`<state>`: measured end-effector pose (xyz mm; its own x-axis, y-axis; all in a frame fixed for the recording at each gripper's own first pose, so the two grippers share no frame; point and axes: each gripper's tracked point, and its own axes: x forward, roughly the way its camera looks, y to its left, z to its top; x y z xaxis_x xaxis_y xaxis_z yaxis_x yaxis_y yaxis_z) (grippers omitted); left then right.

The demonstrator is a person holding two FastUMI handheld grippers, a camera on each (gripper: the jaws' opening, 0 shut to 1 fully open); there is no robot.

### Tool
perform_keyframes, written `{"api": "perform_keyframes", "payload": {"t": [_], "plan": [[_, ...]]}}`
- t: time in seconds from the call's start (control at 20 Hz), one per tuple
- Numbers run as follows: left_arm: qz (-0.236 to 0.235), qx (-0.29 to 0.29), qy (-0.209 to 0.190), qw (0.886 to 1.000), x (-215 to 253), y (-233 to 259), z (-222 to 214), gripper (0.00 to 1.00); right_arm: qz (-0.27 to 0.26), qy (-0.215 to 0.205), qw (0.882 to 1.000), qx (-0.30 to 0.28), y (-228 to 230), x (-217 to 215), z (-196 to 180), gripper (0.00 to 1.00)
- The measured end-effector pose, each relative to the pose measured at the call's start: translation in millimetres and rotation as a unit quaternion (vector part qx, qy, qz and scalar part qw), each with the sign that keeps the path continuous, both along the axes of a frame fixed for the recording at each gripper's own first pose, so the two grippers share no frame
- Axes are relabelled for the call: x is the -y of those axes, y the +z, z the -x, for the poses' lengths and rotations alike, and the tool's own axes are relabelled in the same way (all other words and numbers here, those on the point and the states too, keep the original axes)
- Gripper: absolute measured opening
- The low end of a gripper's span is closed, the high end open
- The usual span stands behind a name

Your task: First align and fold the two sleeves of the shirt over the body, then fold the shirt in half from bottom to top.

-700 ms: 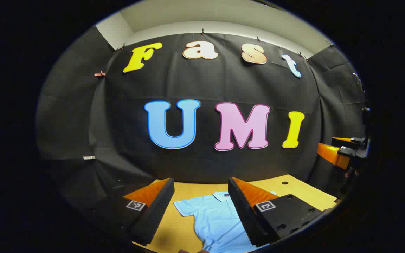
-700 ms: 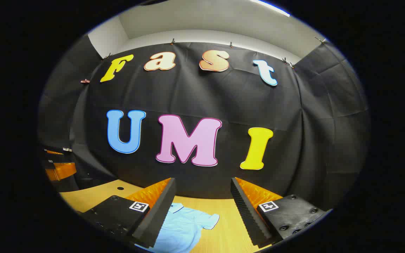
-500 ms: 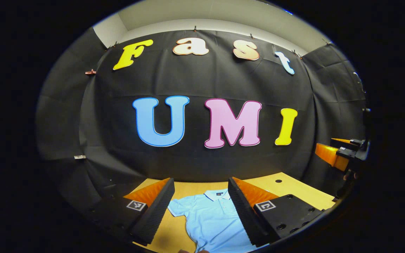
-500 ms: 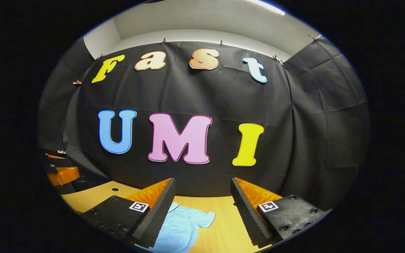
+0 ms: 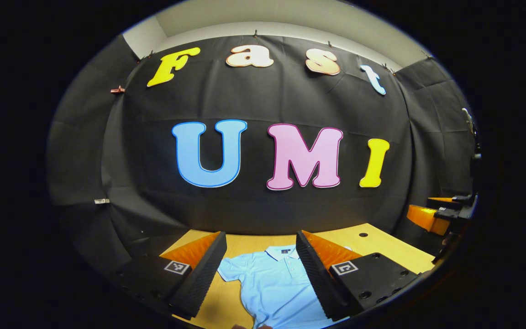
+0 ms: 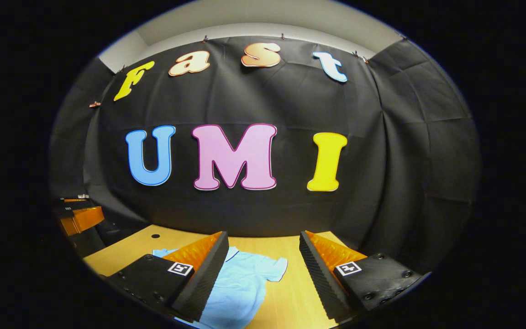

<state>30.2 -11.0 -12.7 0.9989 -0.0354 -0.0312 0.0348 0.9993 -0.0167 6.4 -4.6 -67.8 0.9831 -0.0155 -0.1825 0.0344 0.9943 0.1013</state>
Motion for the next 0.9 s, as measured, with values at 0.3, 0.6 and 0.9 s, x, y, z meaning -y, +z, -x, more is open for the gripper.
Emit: {"api": "perform_keyframes", "payload": {"t": [0.3,0.6,0.9], "plan": [[-0.011,-0.002,0.013,1.0,-10.4,-1.7,-9.1,0.97,0.002,-0.007,0.999,-0.034,-34.5,11.6,-33.5,0.97],[-0.027,-0.017,0.025,0.999,-11.0,-12.3,-16.1,0.97,0.03,0.01,0.997,-0.071,-74.1,28.5,-78.9,0.97],[-0.036,-0.042,0.047,0.997,-12.3,-29.3,-25.9,0.97,0.028,0.031,0.99,-0.138,-141.7,44.5,-119.7,0.97]]}}
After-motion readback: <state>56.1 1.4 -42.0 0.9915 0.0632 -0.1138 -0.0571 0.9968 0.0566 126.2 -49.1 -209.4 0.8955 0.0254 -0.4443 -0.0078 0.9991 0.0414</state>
